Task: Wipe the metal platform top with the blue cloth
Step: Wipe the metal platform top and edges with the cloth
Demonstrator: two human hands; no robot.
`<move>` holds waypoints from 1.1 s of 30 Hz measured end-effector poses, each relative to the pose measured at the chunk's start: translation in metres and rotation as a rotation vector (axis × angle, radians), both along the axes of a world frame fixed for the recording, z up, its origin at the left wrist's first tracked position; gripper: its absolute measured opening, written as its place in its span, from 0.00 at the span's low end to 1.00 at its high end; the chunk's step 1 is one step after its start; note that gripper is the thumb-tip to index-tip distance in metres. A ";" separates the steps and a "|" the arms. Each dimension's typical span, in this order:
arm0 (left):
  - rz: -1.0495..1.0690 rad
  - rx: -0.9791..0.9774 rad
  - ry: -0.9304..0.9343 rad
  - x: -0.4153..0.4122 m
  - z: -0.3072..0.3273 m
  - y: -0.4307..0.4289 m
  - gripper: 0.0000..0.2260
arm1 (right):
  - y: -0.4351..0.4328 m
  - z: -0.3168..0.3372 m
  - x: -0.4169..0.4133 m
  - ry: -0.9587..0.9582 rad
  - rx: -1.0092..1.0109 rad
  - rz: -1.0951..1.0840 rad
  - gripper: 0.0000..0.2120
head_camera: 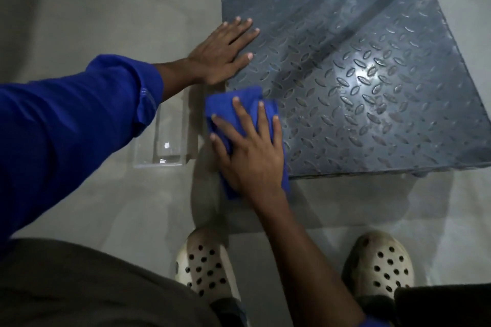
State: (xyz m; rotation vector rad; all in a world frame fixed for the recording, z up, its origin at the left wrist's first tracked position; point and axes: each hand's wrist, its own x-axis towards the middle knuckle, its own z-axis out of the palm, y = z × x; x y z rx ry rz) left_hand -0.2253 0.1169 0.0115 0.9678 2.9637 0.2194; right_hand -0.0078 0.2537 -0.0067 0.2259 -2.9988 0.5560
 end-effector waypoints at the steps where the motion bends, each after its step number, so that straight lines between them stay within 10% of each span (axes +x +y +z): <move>1: -0.007 -0.003 -0.011 -0.002 0.001 -0.001 0.34 | -0.001 0.003 -0.023 -0.032 0.006 0.016 0.24; 11: 0.020 -0.006 -0.030 -0.003 0.003 -0.004 0.30 | 0.030 -0.001 0.037 -0.036 0.003 -0.004 0.24; 20: 0.116 0.156 -0.161 0.121 -0.020 -0.006 0.31 | 0.119 0.010 -0.092 -0.112 0.034 -0.200 0.27; 33: -0.042 0.260 0.123 0.284 -0.064 -0.005 0.30 | 0.080 0.024 -0.174 -0.075 0.243 0.394 0.30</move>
